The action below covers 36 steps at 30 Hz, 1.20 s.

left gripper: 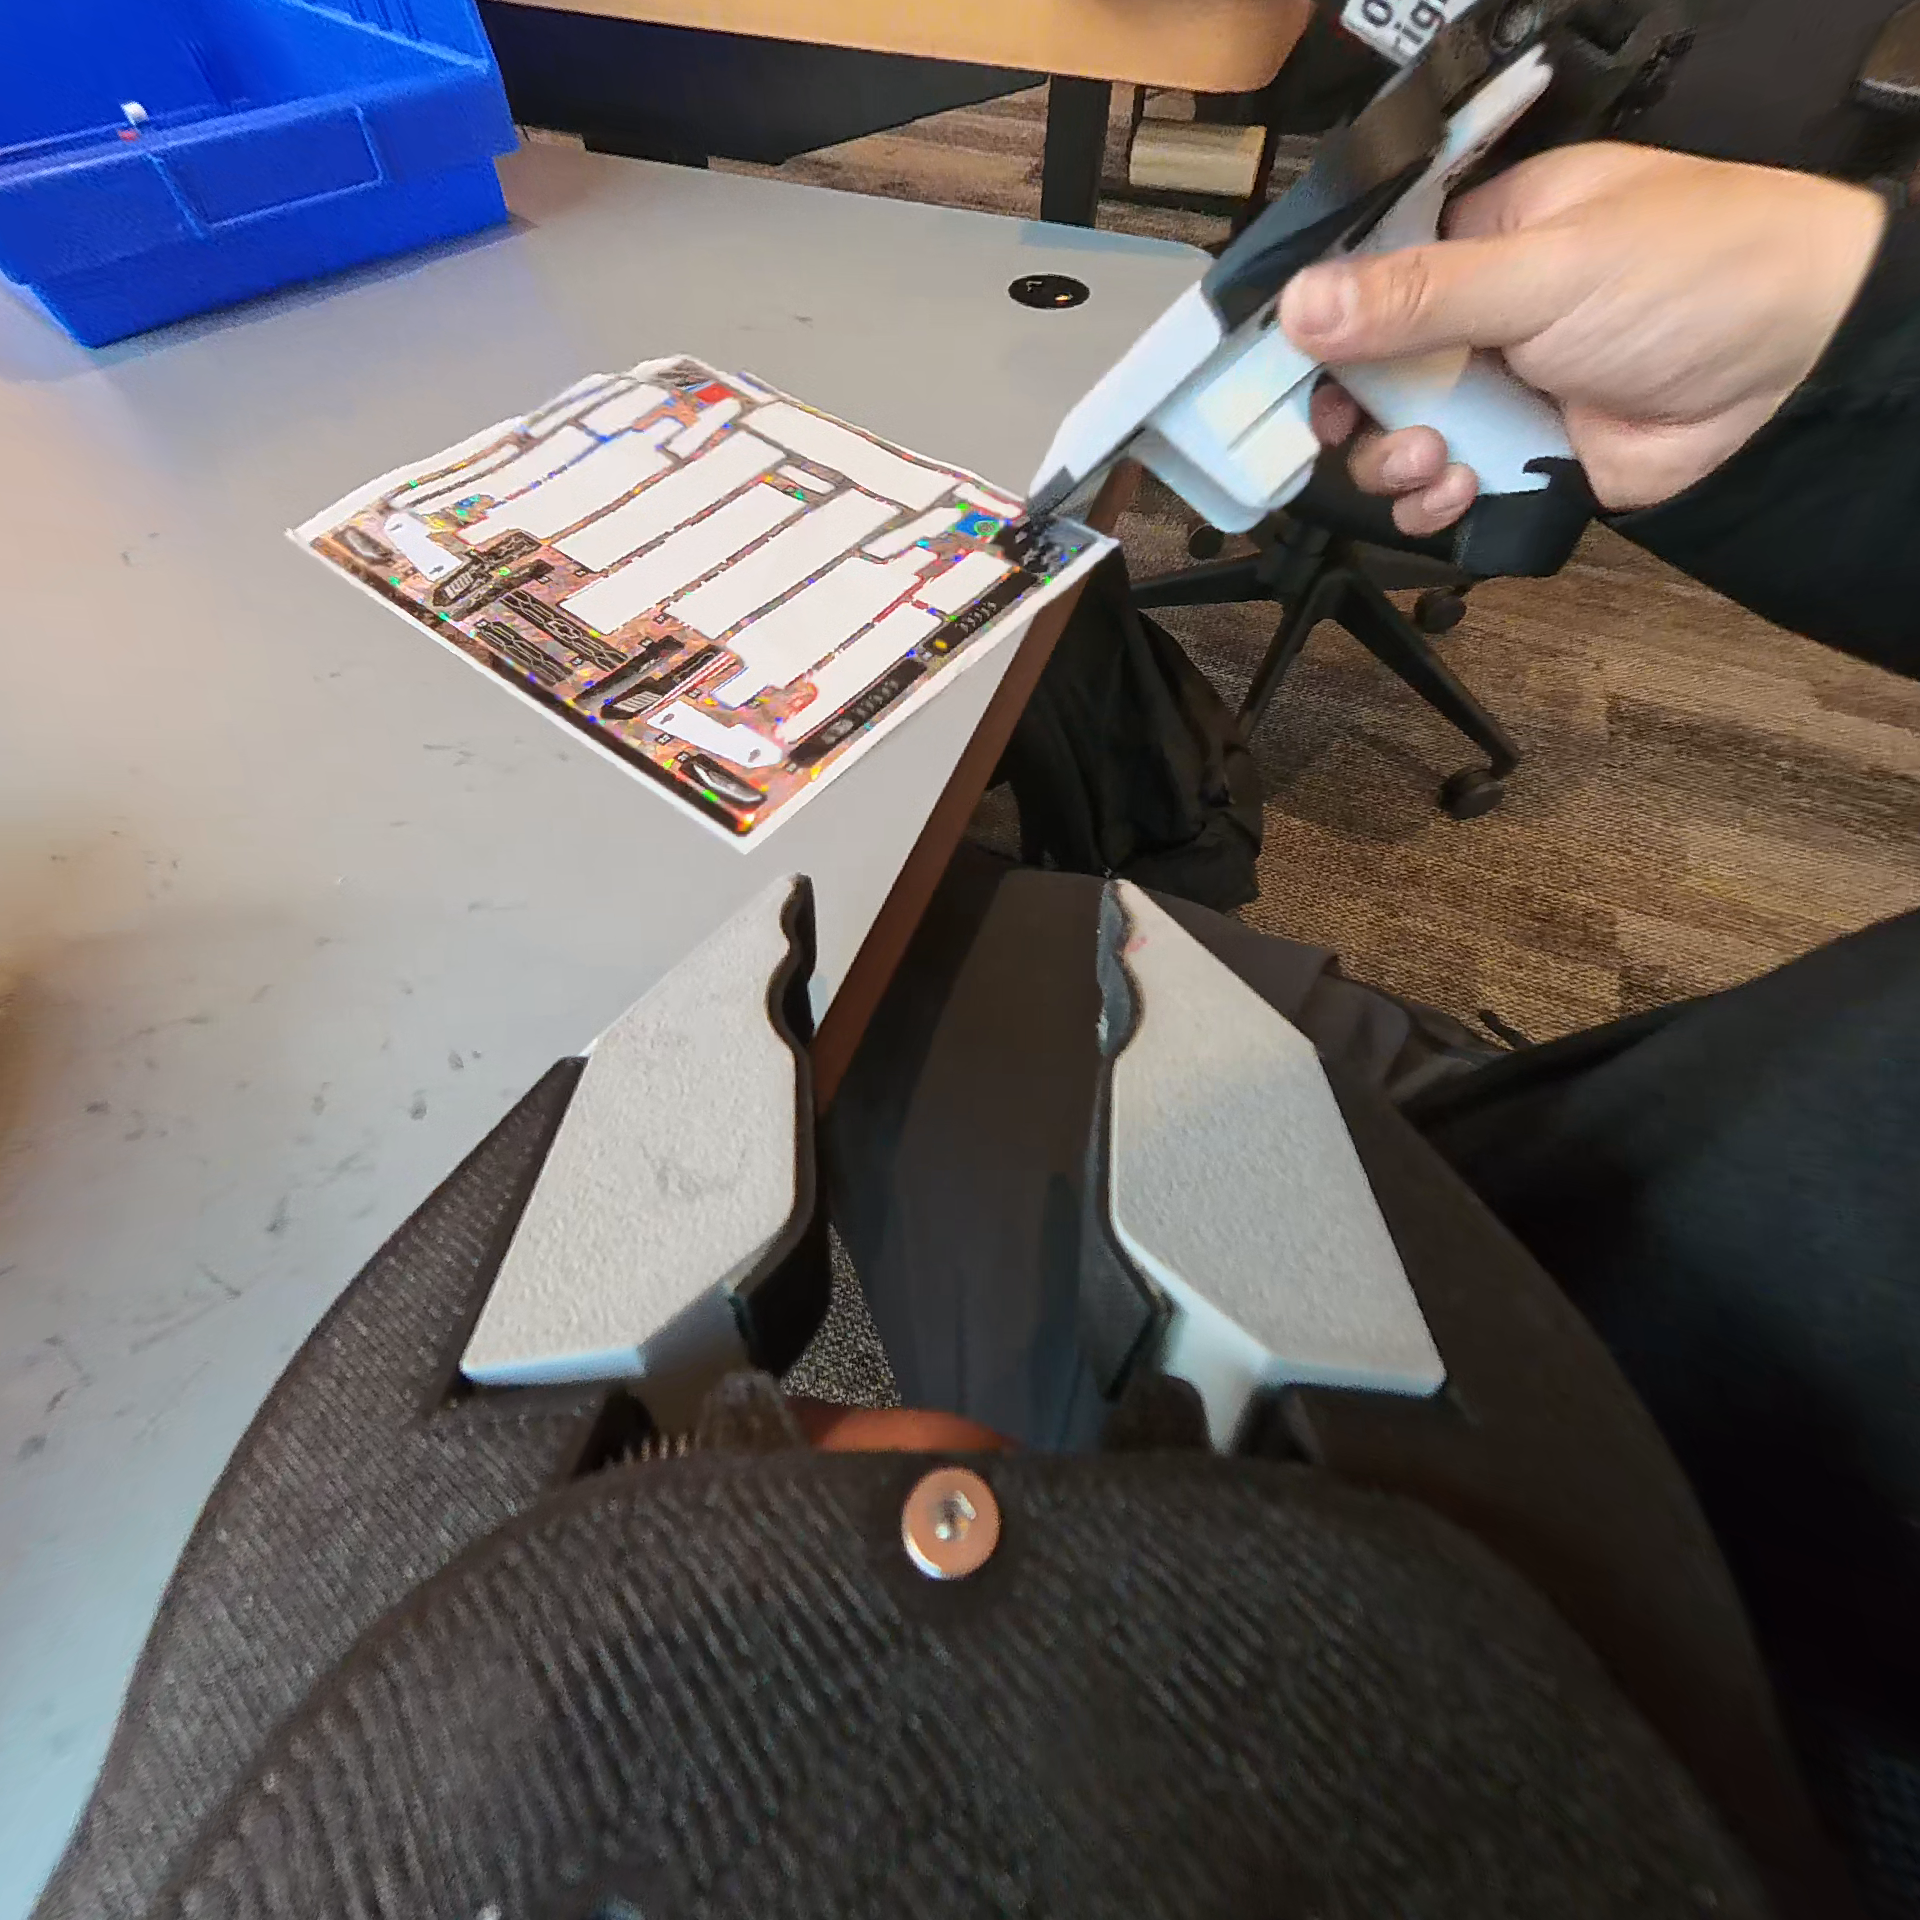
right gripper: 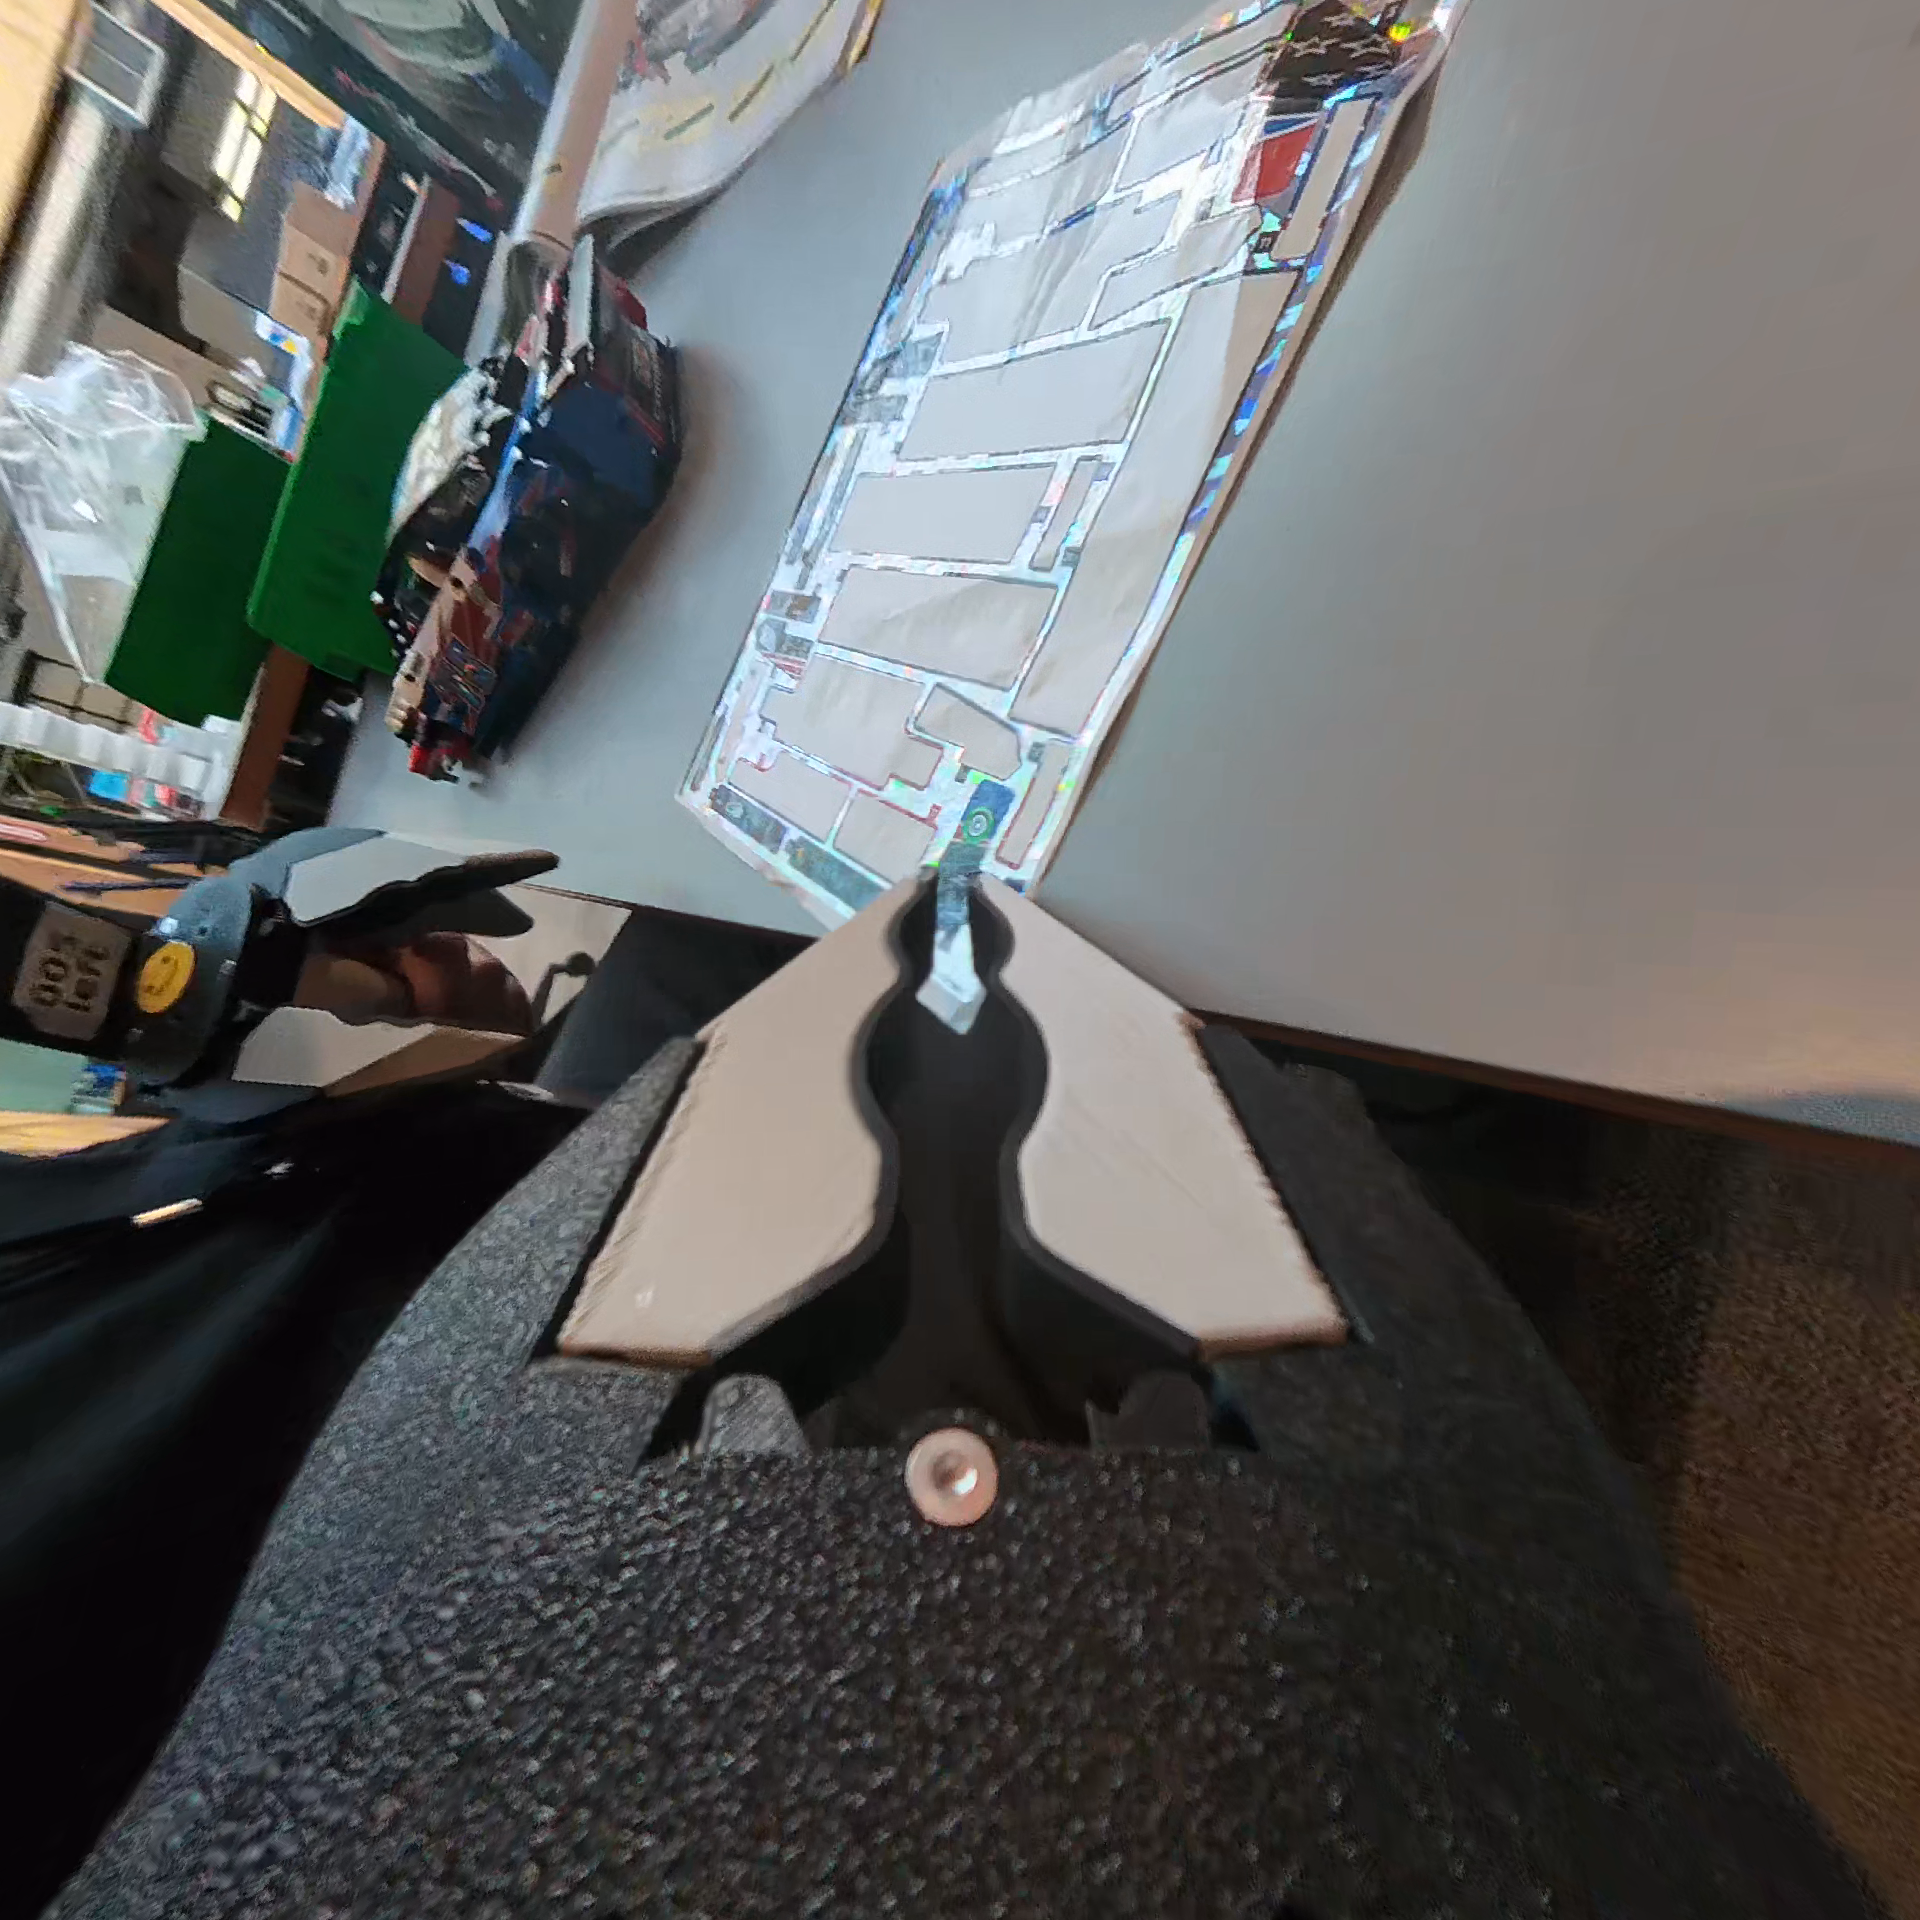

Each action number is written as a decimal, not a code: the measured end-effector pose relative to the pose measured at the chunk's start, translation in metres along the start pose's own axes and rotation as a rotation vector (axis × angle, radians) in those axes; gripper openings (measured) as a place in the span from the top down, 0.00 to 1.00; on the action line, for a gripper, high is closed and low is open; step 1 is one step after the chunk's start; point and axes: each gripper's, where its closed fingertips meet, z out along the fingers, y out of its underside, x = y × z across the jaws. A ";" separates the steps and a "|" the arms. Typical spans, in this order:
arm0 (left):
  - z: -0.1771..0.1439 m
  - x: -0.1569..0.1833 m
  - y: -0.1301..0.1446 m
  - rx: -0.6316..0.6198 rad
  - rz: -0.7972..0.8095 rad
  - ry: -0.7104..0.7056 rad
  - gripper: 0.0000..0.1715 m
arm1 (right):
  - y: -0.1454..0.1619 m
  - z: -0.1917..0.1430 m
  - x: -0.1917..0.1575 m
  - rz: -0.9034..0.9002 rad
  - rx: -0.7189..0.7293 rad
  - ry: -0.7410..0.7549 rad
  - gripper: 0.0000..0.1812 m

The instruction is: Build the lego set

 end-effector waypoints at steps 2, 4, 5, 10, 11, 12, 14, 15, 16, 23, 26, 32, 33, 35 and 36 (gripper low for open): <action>0.000 -0.001 0.001 -0.003 -0.001 -0.002 0.70 | 0.005 0.000 -0.001 -0.023 -0.031 -0.001 1.00; 0.000 -0.001 0.003 -0.007 -0.010 0.000 0.70 | 0.008 -0.005 0.000 -0.018 -0.052 0.001 1.00; 0.000 -0.002 0.003 -0.008 -0.014 0.001 0.70 | 0.008 -0.010 0.003 -0.026 -0.056 0.023 1.00; 0.000 -0.001 0.004 -0.009 -0.020 0.007 0.70 | 0.008 -0.032 0.018 -0.134 -0.084 0.199 1.00; 0.001 -0.001 0.004 -0.010 -0.019 0.009 0.70 | 0.005 -0.034 0.019 -0.140 -0.075 0.211 1.00; 0.001 -0.001 0.004 -0.010 -0.015 0.010 0.70 | 0.003 -0.037 0.020 -0.135 -0.061 0.222 0.96; 0.001 0.000 0.003 -0.010 -0.007 0.009 0.70 | -0.003 -0.044 0.026 -0.114 -0.025 0.241 0.90; 0.001 0.000 0.003 -0.010 -0.006 0.009 0.70 | -0.006 -0.048 0.030 -0.102 -0.003 0.254 0.88; 0.000 0.000 0.003 -0.009 -0.007 0.009 0.70 | -0.008 -0.050 0.034 -0.086 0.016 0.264 0.83; 0.001 0.002 0.002 -0.014 -0.003 0.011 0.70 | -0.010 -0.058 0.036 -0.013 0.081 0.229 0.77; 0.000 0.004 0.001 -0.011 0.011 0.011 0.70 | -0.003 -0.063 0.033 0.014 0.073 0.215 0.76; 0.018 0.019 -0.014 -0.008 0.132 0.082 0.67 | 0.017 -0.039 0.013 0.131 0.057 0.035 0.69; 0.023 0.020 -0.019 -0.004 0.174 0.078 0.67 | 0.016 -0.036 0.011 0.128 0.062 0.024 0.69; 0.035 0.018 -0.023 -0.028 0.241 0.054 0.68 | 0.016 -0.030 0.012 0.127 0.070 0.007 0.77; 0.039 0.019 -0.024 -0.037 0.254 0.057 0.67 | 0.018 -0.027 0.010 0.134 0.064 -0.014 0.80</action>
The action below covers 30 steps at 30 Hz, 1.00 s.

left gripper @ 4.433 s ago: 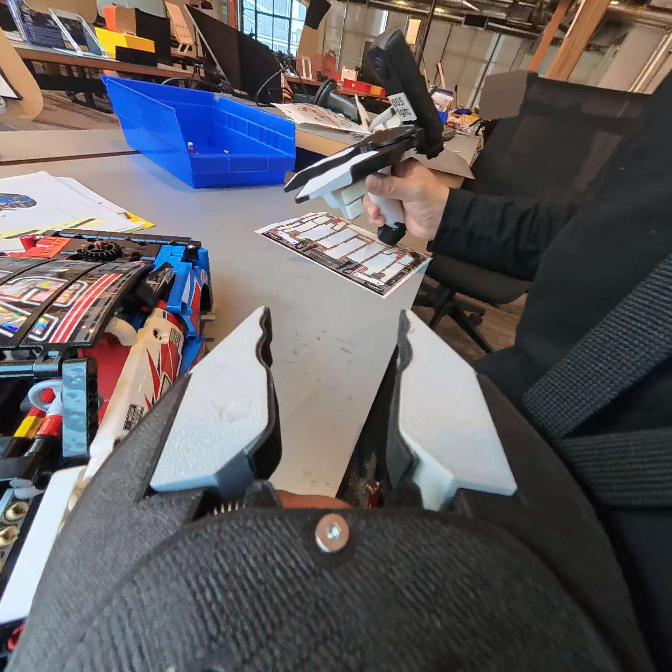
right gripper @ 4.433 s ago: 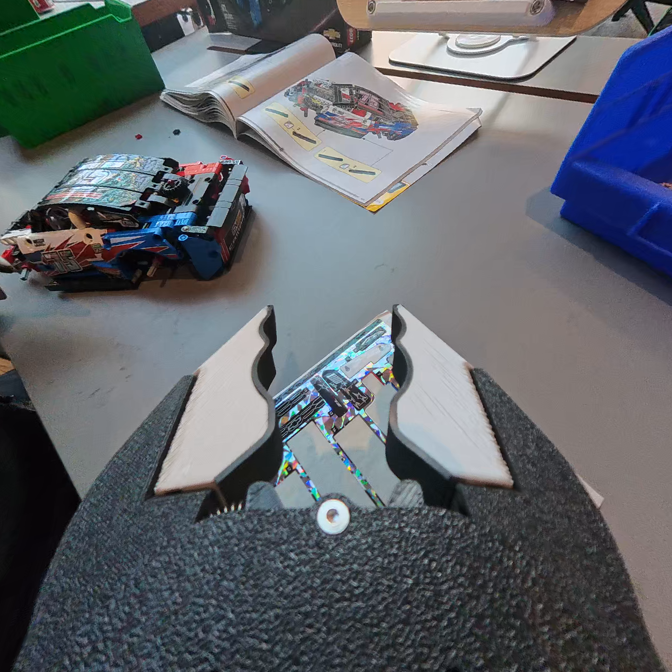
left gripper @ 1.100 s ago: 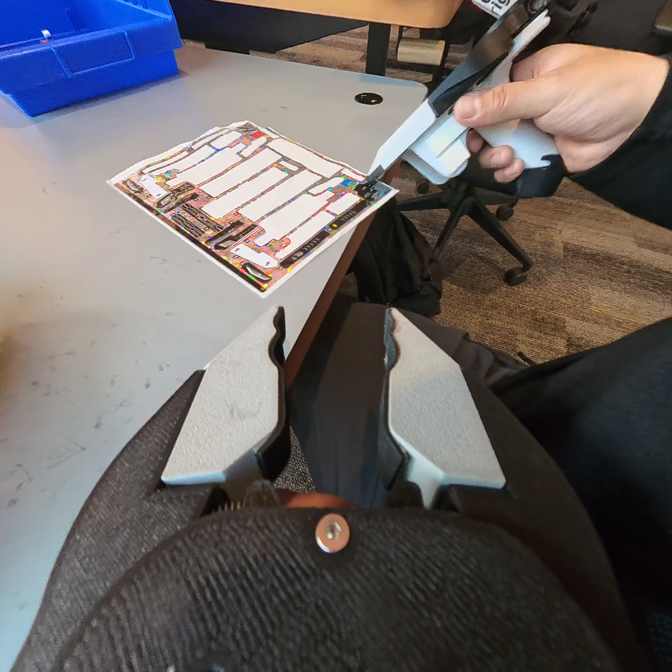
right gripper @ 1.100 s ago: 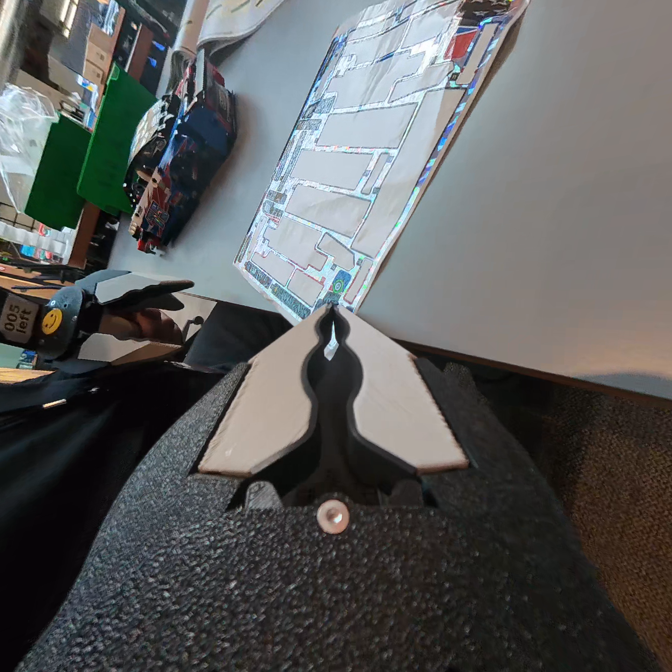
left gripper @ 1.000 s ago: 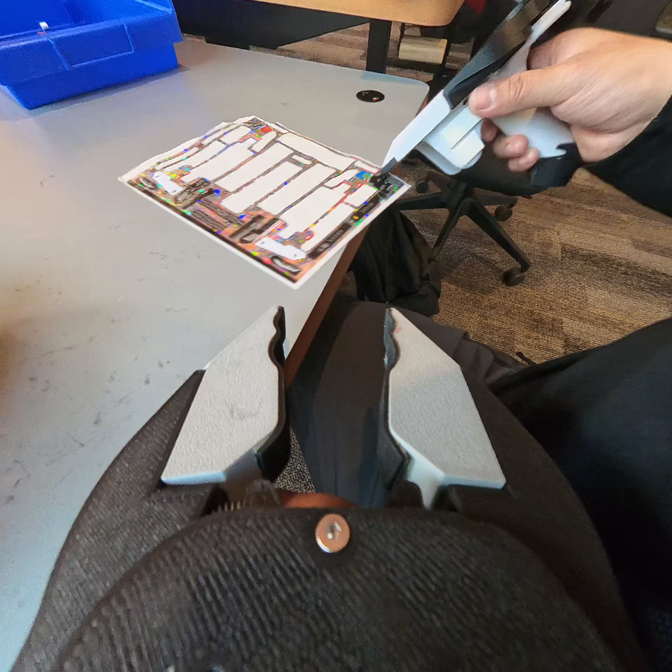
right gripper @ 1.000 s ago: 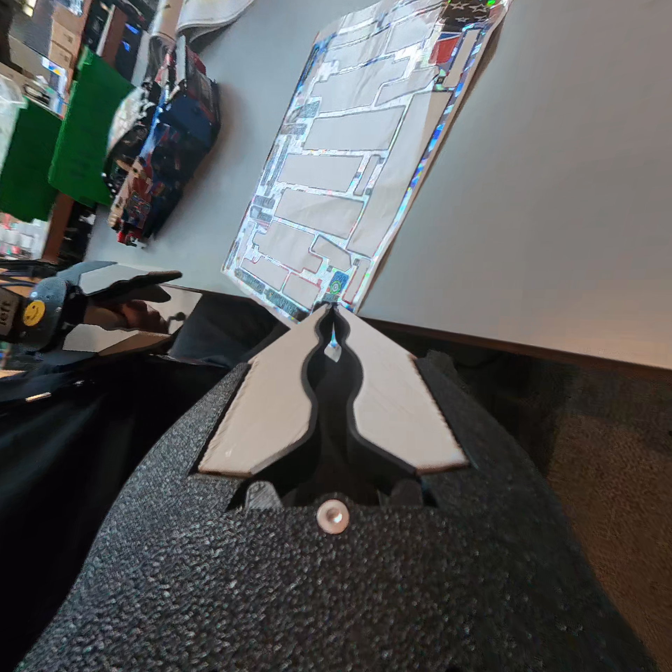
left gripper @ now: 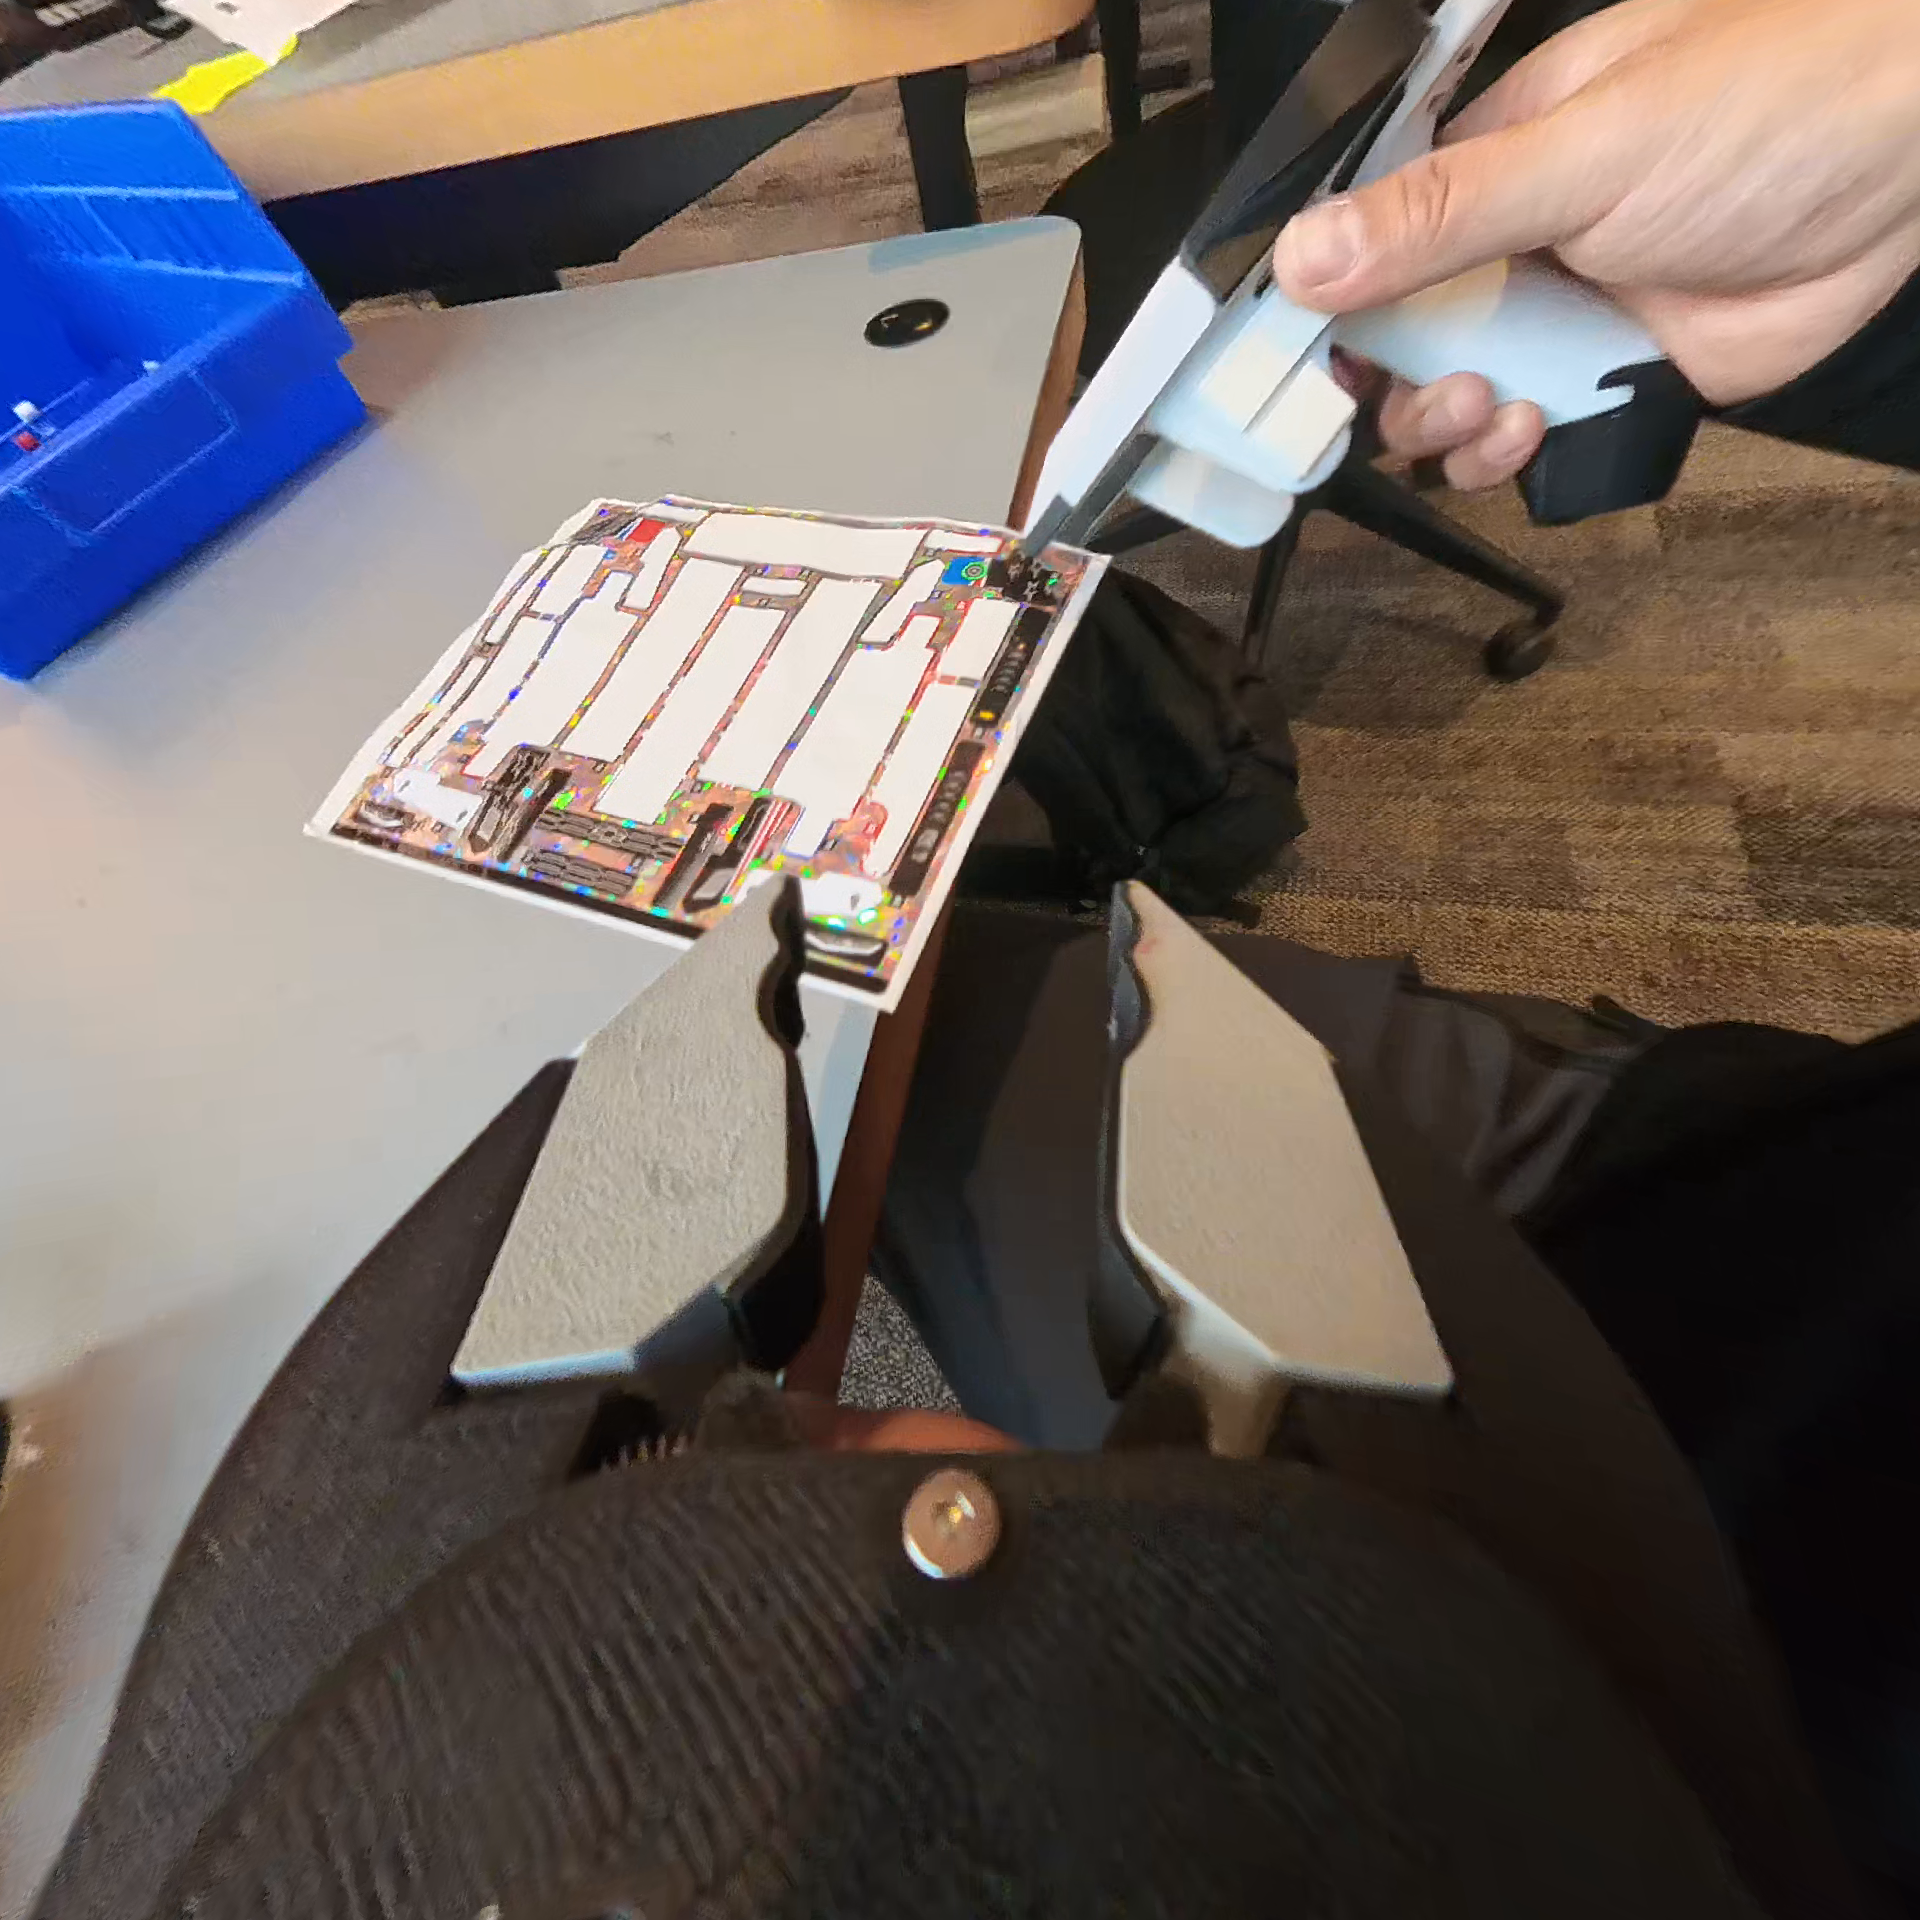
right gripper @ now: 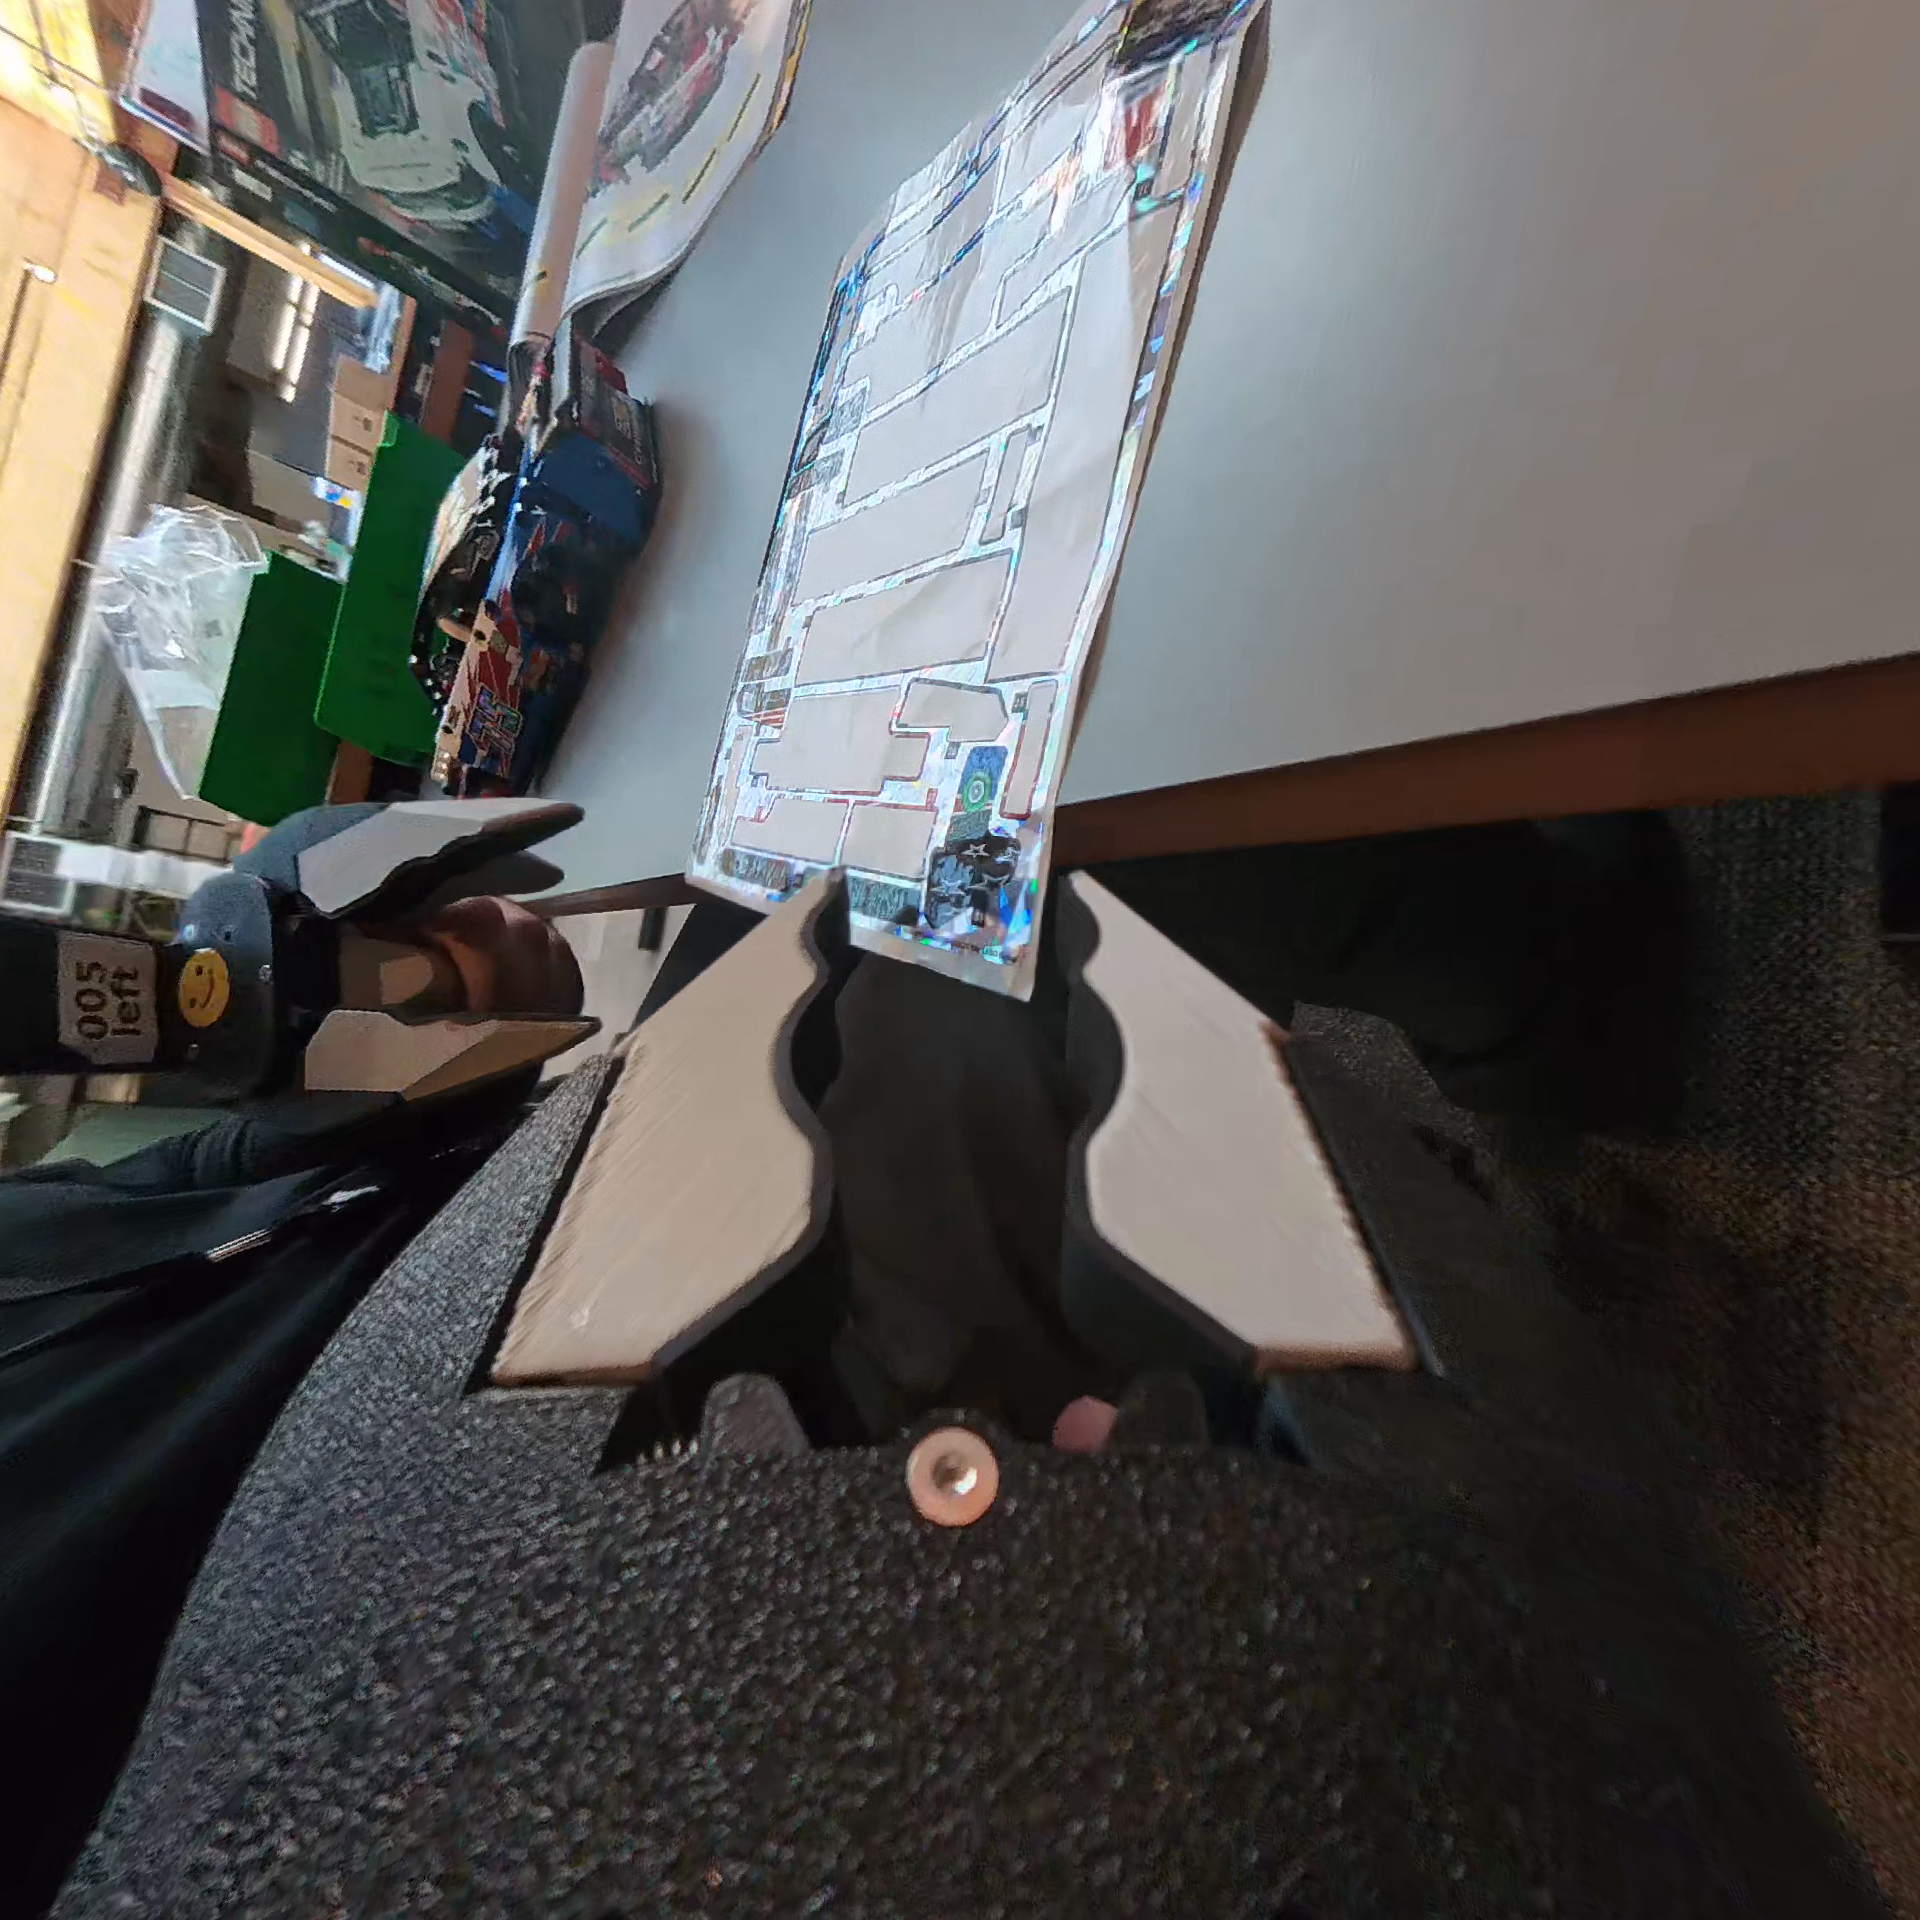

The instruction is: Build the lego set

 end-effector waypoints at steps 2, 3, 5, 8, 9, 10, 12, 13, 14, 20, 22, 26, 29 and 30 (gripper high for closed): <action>0.002 0.005 -0.002 0.001 -0.005 0.016 0.67 | 0.004 0.001 -0.007 0.000 -0.008 -0.056 0.95; 0.001 0.007 0.000 -0.007 -0.009 0.020 0.67 | 0.005 0.001 -0.010 -0.005 -0.009 -0.070 0.99; -0.001 0.008 0.011 -0.035 0.001 0.013 0.67 | 0.009 0.000 -0.013 -0.011 -0.011 -0.080 1.00; -0.007 0.006 0.025 -0.074 0.011 -0.005 0.68 | 0.014 0.000 -0.015 -0.008 -0.029 -0.098 1.00; -0.009 0.004 0.026 -0.080 0.008 -0.007 0.68 | 0.014 0.000 -0.016 -0.007 -0.033 -0.104 1.00; -0.012 0.002 0.025 -0.078 0.007 -0.011 0.68 | 0.015 0.000 -0.017 -0.006 -0.039 -0.112 1.00; -0.014 -0.003 0.020 -0.067 0.010 -0.014 0.68 | 0.018 0.001 -0.018 -0.012 -0.056 -0.116 1.00; -0.015 -0.005 0.016 -0.059 0.015 -0.010 0.68 | 0.019 0.002 -0.019 -0.018 -0.066 -0.116 1.00; -0.014 -0.006 0.012 -0.050 0.026 0.002 0.68 | 0.020 0.002 -0.020 -0.028 -0.077 -0.117 1.00; -0.004 -0.016 0.008 -0.093 0.233 0.150 0.65 | -0.020 -0.011 -0.023 -0.284 -0.263 -0.008 1.00; -0.003 -0.021 0.014 -0.126 0.186 0.220 0.65 | -0.063 -0.007 -0.015 -0.445 -0.347 0.100 1.00; 0.005 -0.044 0.027 -0.214 0.060 0.191 0.63 | -0.118 0.033 -0.016 -0.561 -0.531 0.148 1.00; 0.006 -0.050 0.028 -0.238 0.054 0.130 0.63 | -0.122 0.058 -0.010 -0.514 -0.527 0.153 1.00; 0.006 -0.051 0.026 -0.232 0.063 0.106 0.64 | -0.118 0.060 -0.009 -0.482 -0.514 0.142 1.00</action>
